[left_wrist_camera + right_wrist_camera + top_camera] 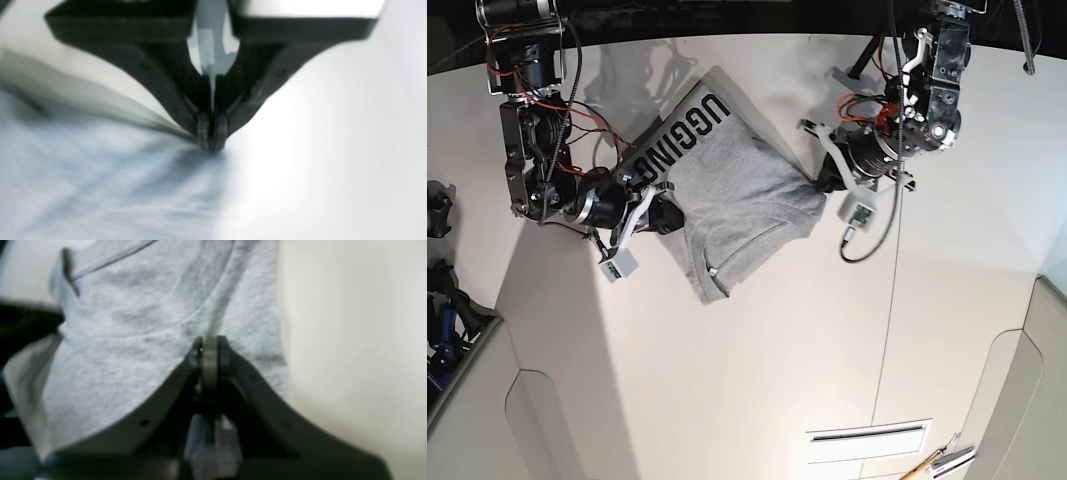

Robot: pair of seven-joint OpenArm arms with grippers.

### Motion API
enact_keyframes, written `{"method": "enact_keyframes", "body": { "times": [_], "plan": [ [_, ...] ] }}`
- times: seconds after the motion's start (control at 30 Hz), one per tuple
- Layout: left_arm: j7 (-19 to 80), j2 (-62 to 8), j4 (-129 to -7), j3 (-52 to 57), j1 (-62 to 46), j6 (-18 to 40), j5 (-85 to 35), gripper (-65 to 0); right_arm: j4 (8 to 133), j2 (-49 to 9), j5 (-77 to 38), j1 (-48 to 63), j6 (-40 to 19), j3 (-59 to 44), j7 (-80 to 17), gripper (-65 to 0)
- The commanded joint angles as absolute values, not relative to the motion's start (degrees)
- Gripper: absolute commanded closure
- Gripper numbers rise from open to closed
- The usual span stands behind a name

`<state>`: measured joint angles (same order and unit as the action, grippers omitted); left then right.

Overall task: Fold the T-shirt properly
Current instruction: 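Lower the folded shirt flat and smooth its edges with both grippers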

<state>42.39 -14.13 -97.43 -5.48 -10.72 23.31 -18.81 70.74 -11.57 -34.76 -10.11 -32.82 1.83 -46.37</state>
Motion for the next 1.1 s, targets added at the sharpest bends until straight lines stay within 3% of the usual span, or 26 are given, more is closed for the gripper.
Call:
{"method": "enact_keyframes", "body": {
  "times": [0.0,0.27,0.63,0.77,1.07],
  "plan": [
    [42.3,-14.4,-97.3,-4.5,-9.6,23.2,-19.3,-2.0,72.0,-11.2,-35.8,-9.4,-33.4,1.8,-47.4,0.0],
    [44.0,-14.5,-92.9,-3.8,-6.7,23.2,-20.8,-1.9,80.5,-6.7,-37.3,-0.7,-33.5,0.9,-47.6,0.0],
    [45.9,-14.9,-93.6,-3.7,-5.2,23.5,-20.9,-1.9,85.0,-6.3,-37.4,-0.5,-33.4,-4.0,-50.2,0.0],
    [46.5,-17.2,-97.9,-3.7,-5.7,27.2,-24.2,-1.9,85.8,-6.5,-37.5,-0.4,-33.4,-7.8,-51.9,0.0],
    [49.2,-21.8,-107.6,-3.6,-13.6,23.8,-26.4,-1.9,85.8,-7.0,-42.8,1.2,-33.9,-13.5,-55.9,0.0]
  ]
}}
